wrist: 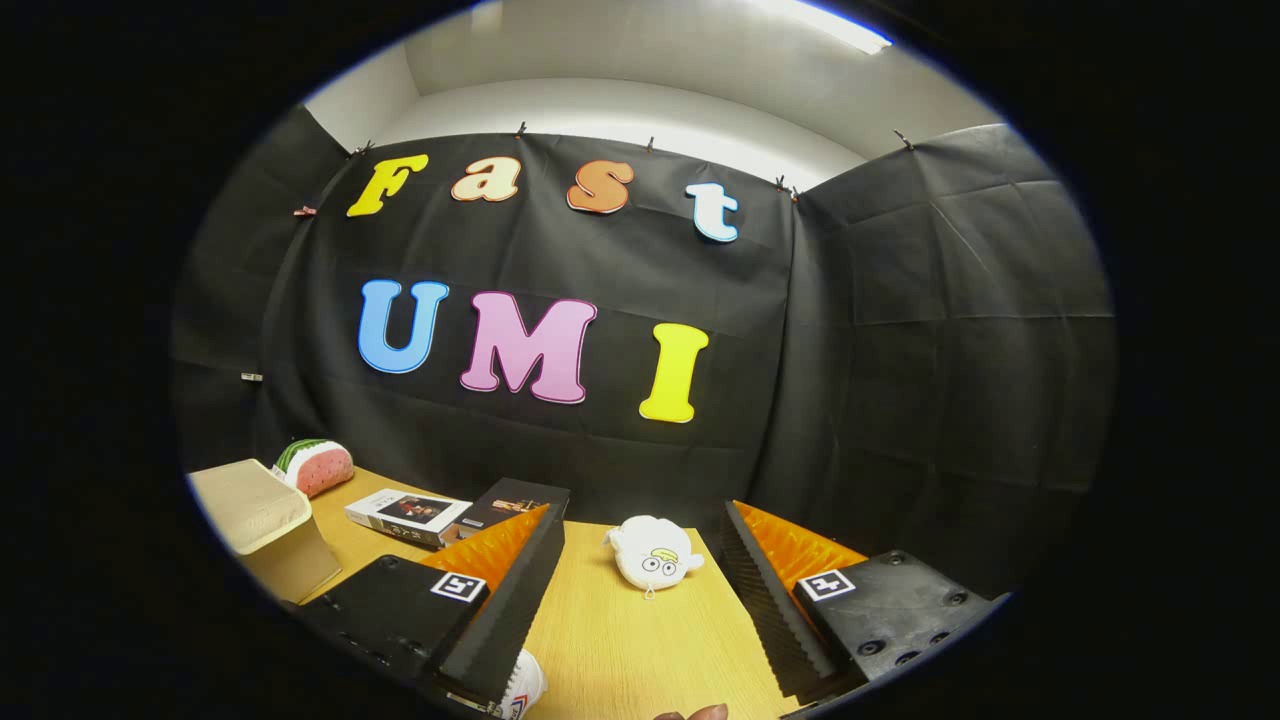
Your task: Open the storage box then place both shoes into the box .Put the left shoe in first, then the right shoe, with the right side of both shoes facing outward in a uniform manner.
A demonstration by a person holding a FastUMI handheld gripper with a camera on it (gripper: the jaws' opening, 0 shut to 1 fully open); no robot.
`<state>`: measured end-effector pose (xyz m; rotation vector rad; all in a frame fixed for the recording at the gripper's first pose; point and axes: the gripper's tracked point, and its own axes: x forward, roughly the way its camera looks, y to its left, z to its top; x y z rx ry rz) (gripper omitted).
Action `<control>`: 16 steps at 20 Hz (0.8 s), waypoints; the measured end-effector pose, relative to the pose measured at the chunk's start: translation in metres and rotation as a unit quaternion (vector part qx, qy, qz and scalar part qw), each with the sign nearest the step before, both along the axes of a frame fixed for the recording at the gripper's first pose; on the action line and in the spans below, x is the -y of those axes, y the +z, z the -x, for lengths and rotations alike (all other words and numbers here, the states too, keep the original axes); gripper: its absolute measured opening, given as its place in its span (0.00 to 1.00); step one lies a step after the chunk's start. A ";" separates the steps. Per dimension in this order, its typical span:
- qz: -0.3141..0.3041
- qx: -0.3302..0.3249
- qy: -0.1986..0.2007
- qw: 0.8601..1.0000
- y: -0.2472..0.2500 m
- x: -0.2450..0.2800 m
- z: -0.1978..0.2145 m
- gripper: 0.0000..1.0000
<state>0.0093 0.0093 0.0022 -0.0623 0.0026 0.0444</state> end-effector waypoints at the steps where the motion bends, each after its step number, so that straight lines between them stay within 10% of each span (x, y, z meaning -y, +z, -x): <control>1: 0.001 -0.001 0.001 1.000 0.000 -0.002 -0.001 0.97; 10: 0.013 0.000 0.029 1.000 0.017 -0.042 0.001 0.97; 16: -0.011 -0.028 0.128 0.991 0.024 -0.120 0.010 0.97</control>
